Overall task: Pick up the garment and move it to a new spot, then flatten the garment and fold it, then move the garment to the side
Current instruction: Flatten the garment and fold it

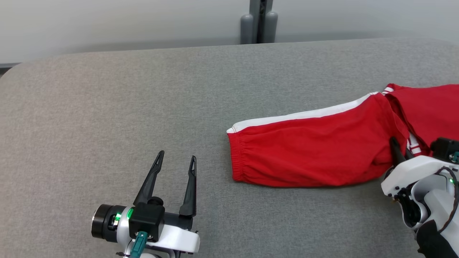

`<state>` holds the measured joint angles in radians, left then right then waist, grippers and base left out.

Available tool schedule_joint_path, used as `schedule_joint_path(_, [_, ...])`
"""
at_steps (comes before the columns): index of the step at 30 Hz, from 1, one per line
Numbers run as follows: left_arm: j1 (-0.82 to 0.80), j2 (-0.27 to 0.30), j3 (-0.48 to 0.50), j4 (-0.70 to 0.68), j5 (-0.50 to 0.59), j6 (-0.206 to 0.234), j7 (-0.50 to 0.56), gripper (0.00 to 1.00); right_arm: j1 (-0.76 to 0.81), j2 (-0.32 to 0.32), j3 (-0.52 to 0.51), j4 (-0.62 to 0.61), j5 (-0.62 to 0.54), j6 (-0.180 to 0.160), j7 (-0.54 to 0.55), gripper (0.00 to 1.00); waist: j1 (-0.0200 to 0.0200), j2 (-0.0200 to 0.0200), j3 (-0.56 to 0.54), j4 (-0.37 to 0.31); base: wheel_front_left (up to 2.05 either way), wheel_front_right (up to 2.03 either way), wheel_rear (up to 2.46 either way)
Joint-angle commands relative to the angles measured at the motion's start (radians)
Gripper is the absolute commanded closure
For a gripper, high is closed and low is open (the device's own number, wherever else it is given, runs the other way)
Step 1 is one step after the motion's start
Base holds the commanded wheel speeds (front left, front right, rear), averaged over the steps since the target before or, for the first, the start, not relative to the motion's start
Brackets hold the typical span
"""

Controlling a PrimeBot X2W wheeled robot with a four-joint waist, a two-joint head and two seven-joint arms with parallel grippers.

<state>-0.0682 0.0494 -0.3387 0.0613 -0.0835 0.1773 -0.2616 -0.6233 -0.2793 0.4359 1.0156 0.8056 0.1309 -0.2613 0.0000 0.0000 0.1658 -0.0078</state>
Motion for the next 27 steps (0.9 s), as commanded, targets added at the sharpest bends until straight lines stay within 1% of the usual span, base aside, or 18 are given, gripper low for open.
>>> schedule_joint_path(1, [0.003, 0.003, 0.007, -0.001, 0.01, -0.004, -0.002, 0.0, 0.026, -0.004, -0.01, -0.013, -0.005, 0.0, -0.006, 1.0, 0.0, 0.0, -0.012, -0.02, 0.0, 0.0, 0.0])
schedule_joint_path(6, [-0.003, 0.003, -0.001, 0.005, 0.003, -0.008, -0.002, 0.0, 0.055, -0.016, -0.046, -0.033, -0.041, 0.0, -0.006, 1.0, 0.0, 0.0, -0.018, -0.025, 0.0, 0.0, 0.0])
schedule_joint_path(11, [0.001, 0.003, -0.006, 0.01, -0.007, -0.005, -0.003, 0.0, 0.078, -0.009, -0.081, -0.048, -0.075, 0.0, -0.006, 1.0, 0.0, 0.0, -0.031, -0.005, 0.0, 0.0, 0.0])
schedule_joint_path(17, [0.016, 0.003, -0.009, 0.011, -0.016, 0.001, -0.002, 0.0, 0.116, 0.011, -0.121, -0.131, -0.118, 0.0, -0.006, 1.0, 0.0, 0.0, -0.052, 0.024, 0.0, 0.0, 0.0])
schedule_joint_path(22, [0.022, 0.003, -0.009, 0.009, -0.015, 0.006, -0.002, 0.0, 0.135, 0.043, -0.106, -0.207, -0.153, 0.0, -0.006, 1.0, 0.0, 0.0, -0.064, 0.04, 0.0, 0.0, 0.0])
schedule_joint_path(27, [0.027, 0.003, -0.01, 0.01, -0.015, 0.003, -0.002, 0.0, 0.121, 0.078, -0.058, -0.255, -0.167, 0.0, -0.006, 1.0, 0.0, 0.0, -0.068, 0.055, 0.0, 0.0, 0.0])
